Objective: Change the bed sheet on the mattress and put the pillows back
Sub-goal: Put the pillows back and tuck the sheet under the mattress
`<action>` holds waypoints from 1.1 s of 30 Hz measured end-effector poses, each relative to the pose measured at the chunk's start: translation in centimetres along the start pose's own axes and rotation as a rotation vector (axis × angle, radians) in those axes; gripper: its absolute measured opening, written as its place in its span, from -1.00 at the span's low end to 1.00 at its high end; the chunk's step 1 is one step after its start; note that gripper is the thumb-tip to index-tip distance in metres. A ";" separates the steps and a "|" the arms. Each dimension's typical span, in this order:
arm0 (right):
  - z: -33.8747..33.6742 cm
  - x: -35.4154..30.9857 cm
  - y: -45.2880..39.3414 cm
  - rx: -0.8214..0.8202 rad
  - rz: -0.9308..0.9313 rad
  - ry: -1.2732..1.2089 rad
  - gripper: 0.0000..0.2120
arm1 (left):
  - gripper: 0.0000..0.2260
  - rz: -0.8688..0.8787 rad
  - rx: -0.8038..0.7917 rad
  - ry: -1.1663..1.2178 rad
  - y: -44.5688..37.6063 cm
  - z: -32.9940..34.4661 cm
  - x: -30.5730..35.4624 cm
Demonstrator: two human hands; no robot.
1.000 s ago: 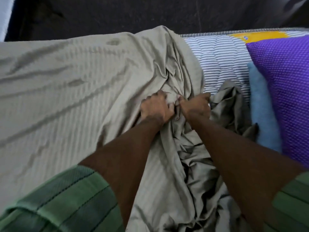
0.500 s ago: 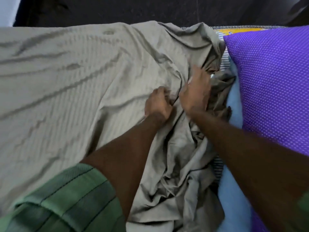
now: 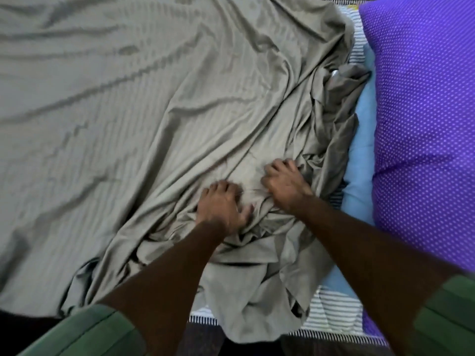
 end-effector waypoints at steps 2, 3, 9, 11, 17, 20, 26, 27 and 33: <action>-0.2 0.5 1.0 -0.199 0.041 0.114 -0.76 | -0.32 0.008 -0.105 0.027 3.6 1.5 0.5; -0.5 0.7 1.5 -0.292 0.062 0.178 -0.72 | -0.31 0.029 -0.177 0.024 4.9 2.4 1.2; -2.2 -4.5 5.2 -0.256 0.011 -0.272 -0.46 | -0.69 -0.250 -0.244 0.136 8.3 4.4 3.4; -0.5 -6.0 7.5 -0.396 -0.017 -0.173 -0.55 | -0.69 -0.341 -0.233 0.262 9.3 4.8 3.6; 3.7 -3.5 14.5 -0.769 0.069 0.304 -0.61 | -0.89 -0.245 -0.536 0.837 14.1 9.9 12.2; 2.7 -4.5 15.0 -0.366 0.167 0.198 -0.74 | -0.84 -0.183 -0.135 0.619 15.6 8.4 12.3; 0.1 -11.8 17.8 0.150 0.055 -0.465 -0.64 | -0.65 -0.283 0.242 -0.019 19.3 4.6 6.2; 0.9 -12.9 17.9 0.085 0.030 -0.469 -0.61 | -0.65 -0.338 0.226 -0.076 20.0 5.0 4.9; 3.2 -13.1 18.2 -0.179 -0.236 -0.061 -0.61 | -0.74 -0.494 -0.016 -0.031 21.8 8.0 5.0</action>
Point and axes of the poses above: each hand's wrist, its own y-axis away from the middle knuckle, its own z-axis out of the palm, x = y × z, the point moved 9 cm from there along -y, towards the middle knuckle, and after that the axes turned 2 degrees about z, right-handed, at the moved point
